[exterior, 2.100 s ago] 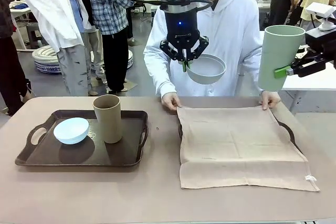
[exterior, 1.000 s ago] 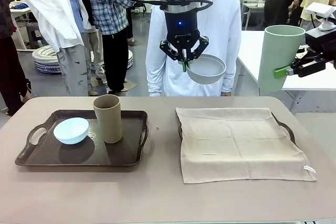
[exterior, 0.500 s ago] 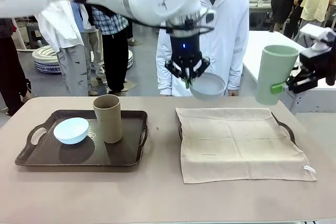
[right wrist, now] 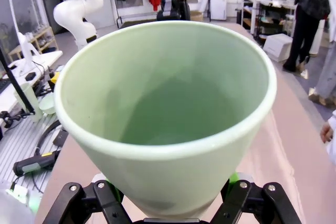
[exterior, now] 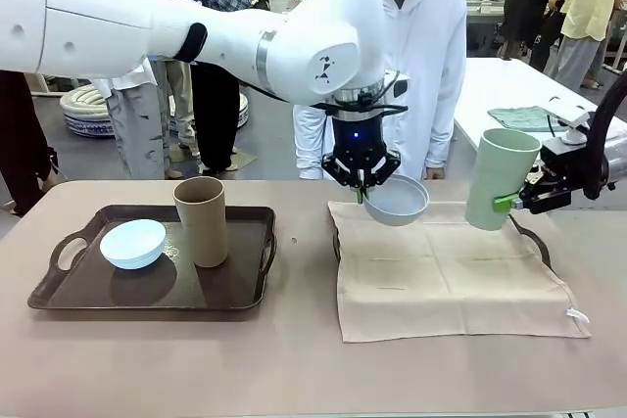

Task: Set up a tray with a mat and arrange the tableware.
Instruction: Place the Picnic Bowl and Reusable plastic cup back onto the Handle tray in front of the human's position.

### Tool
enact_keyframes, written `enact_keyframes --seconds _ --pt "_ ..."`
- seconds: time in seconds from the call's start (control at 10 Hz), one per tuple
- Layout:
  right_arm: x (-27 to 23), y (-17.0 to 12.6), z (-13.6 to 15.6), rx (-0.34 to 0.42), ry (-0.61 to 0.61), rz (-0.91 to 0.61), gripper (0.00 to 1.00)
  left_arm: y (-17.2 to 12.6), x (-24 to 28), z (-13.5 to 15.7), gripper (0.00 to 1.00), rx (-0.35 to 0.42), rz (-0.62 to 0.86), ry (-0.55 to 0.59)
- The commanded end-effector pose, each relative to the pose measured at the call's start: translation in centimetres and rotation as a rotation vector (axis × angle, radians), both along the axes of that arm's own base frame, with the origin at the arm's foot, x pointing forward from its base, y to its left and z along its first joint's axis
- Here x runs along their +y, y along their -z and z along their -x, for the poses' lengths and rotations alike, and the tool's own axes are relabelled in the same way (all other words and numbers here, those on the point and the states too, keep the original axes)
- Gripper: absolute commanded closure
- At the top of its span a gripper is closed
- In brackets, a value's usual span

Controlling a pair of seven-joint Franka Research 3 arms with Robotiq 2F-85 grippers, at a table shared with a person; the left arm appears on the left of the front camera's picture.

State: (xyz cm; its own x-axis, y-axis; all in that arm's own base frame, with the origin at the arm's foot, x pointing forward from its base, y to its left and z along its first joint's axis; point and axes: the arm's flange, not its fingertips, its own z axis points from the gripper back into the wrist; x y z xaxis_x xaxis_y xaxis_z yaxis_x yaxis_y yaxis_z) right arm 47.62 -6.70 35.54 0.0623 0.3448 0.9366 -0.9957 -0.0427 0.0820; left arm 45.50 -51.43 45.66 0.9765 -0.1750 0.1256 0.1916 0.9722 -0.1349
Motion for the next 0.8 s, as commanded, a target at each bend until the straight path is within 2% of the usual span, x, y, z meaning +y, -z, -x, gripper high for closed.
enact_keyframes --seconds 0.0,0.2,0.3,0.4,0.5,0.7 --pt "0.1 2.9 -0.7 -0.007 0.007 0.019 0.18 3.0 -0.7 0.0 0.96 -0.004 0.002 0.014" --pt "0.1 3.8 -0.7 -0.014 0.016 0.064 0.18 4.5 -1.0 -0.6 0.96 0.016 0.017 0.02" --pt "0.3 3.1 -0.8 -0.022 0.026 0.076 0.18 4.1 -0.8 -0.9 0.96 0.025 0.026 0.019" --pt "-0.1 4.0 -0.8 0.011 0.017 0.043 0.18 2.8 -0.6 -0.9 0.96 0.005 0.044 0.015" --pt "-0.1 4.0 -0.8 0.011 0.017 0.043 0.18 5.1 -1.2 -0.8 0.96 0.029 0.0 0.005" --pt "-0.1 4.0 -0.8 0.011 0.017 0.043 0.18 5.1 -1.2 -0.8 0.96 0.029 0.0 0.005"
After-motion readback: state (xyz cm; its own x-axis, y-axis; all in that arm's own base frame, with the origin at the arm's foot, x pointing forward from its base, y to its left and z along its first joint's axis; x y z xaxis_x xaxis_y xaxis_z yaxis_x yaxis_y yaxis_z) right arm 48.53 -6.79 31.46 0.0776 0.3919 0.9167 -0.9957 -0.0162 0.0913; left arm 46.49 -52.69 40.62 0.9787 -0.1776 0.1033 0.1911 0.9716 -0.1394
